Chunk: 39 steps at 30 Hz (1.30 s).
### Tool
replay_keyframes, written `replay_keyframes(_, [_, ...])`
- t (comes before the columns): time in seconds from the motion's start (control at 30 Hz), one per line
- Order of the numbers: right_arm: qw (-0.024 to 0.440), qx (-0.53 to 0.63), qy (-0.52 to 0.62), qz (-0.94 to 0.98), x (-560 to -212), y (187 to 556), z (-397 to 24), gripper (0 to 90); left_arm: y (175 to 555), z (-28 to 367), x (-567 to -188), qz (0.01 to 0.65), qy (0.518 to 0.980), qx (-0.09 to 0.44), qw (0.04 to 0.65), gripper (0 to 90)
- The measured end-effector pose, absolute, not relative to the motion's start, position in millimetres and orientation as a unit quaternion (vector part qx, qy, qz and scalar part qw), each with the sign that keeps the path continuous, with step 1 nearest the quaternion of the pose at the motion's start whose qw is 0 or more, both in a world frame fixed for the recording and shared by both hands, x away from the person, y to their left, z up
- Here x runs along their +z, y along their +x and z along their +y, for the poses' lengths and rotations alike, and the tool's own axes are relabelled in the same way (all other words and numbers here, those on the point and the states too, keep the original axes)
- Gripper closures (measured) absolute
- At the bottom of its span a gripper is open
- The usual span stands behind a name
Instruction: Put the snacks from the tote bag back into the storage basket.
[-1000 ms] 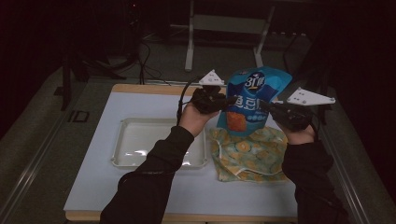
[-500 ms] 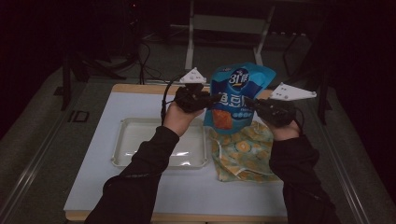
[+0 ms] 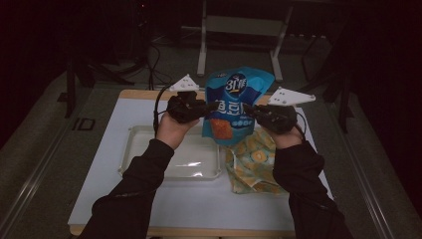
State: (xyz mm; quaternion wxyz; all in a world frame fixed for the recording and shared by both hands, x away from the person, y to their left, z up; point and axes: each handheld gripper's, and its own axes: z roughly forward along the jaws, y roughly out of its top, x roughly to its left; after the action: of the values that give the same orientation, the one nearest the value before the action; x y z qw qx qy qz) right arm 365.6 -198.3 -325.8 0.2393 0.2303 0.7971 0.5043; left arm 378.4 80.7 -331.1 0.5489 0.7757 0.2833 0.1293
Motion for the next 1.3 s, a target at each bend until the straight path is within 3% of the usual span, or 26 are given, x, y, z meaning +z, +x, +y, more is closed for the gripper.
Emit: replay_keyframes(1.3, [0.209, 0.506, 0.175, 0.819, -334, 353, -117, 88.8, 343, 164, -342, 0.311, 0.769, 0.134, 0.543, 88.2])
